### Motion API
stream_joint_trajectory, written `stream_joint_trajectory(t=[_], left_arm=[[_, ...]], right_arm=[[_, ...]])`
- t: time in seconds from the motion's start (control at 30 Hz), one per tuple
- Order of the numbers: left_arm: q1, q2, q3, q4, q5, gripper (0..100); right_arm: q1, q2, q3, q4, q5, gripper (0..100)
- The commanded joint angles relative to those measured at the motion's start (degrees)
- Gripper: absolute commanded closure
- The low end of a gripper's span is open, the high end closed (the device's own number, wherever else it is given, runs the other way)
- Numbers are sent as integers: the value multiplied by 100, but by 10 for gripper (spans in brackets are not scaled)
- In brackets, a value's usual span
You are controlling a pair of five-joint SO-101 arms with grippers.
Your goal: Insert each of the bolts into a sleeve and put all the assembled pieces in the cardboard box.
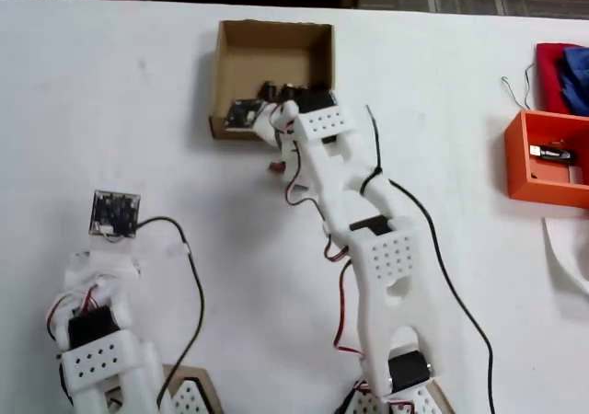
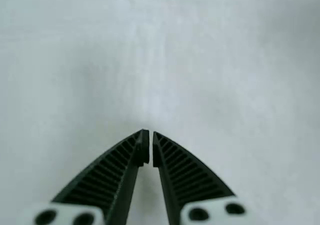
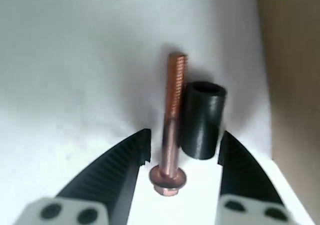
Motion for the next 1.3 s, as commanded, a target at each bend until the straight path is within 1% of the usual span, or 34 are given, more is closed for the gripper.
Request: stream_joint_trajectory(t=[0.0,0.2,0.4,0.6,0.7,0.8,0.97,1.07,1.27], left_arm=[[53,-53,-22,-105,-44,958],[53,-53,-22,-105,-44,958],[53,-53,-22,-105,-44,958],[53,-53,-22,-105,-44,958],[53,-53,-22,-105,-44,958],[53,-53,-22,-105,-44,958],[53,-53,-22,-105,-44,958],[53,-53,-22,-105,-44,958],[53,-53,-22,-105,-44,958]], right_arm=[[-145,-382,-18,470,114,794],[-585,-1297,-9,1138,114,794],[-690,-1727,9,787,88,794],[-470,-1323,-9,13,-923,794],[-365,-919,-9,-163,-1266,794],[-356,-611,-9,-163,-1345,796],[-365,-409,-18,-312,-1345,855],[-356,-400,0,-374,-1371,850],[-356,-400,44,-690,-1846,854]])
